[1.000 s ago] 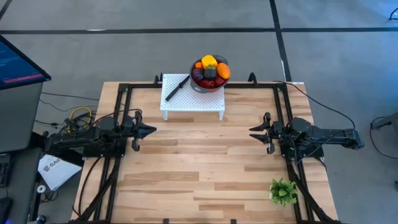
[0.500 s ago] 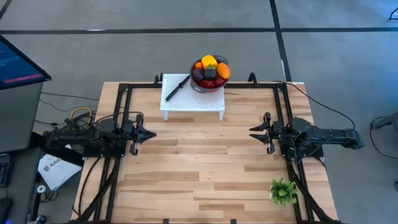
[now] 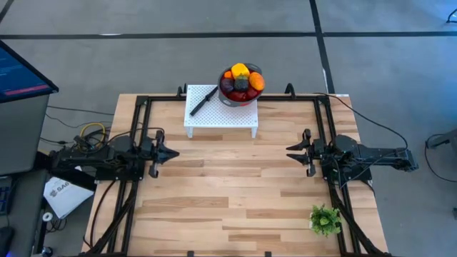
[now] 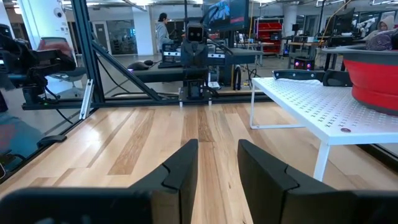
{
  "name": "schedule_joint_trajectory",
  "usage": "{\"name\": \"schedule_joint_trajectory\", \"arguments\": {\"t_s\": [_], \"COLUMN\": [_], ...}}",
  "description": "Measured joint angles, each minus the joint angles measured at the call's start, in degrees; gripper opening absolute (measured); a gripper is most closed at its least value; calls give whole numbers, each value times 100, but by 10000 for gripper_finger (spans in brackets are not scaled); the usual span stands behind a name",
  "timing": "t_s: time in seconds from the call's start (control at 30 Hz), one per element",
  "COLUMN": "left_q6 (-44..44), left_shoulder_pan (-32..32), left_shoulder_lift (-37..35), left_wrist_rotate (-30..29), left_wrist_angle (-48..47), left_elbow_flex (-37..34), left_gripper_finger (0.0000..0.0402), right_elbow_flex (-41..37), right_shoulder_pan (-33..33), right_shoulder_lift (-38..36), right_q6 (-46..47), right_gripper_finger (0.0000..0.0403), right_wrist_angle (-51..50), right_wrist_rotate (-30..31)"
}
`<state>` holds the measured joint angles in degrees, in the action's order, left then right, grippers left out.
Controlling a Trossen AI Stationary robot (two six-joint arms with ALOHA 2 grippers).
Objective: Pick & Place Fruit
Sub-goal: Return to Home Position
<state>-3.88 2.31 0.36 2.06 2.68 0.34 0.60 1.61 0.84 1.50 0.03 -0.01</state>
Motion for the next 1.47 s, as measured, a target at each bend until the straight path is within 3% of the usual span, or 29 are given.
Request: {"name": "schedule_joint_trajectory", "arguments": {"t_s": [1.47], "left_q6": [0], "left_shoulder_pan": [1], "left_shoulder_lift": [15], "left_wrist_rotate": [-32], "left_wrist_angle": [317], "left_elbow_flex": [0], "left_gripper_finger": [8], "right_elbow_flex": [0], "right_shoulder_pan": [-1], "right_shoulder_lift": [0], "right_q6": [0], "right_gripper_finger": [108], "right_wrist_angle": [0], "right_wrist_rotate": [0]}}
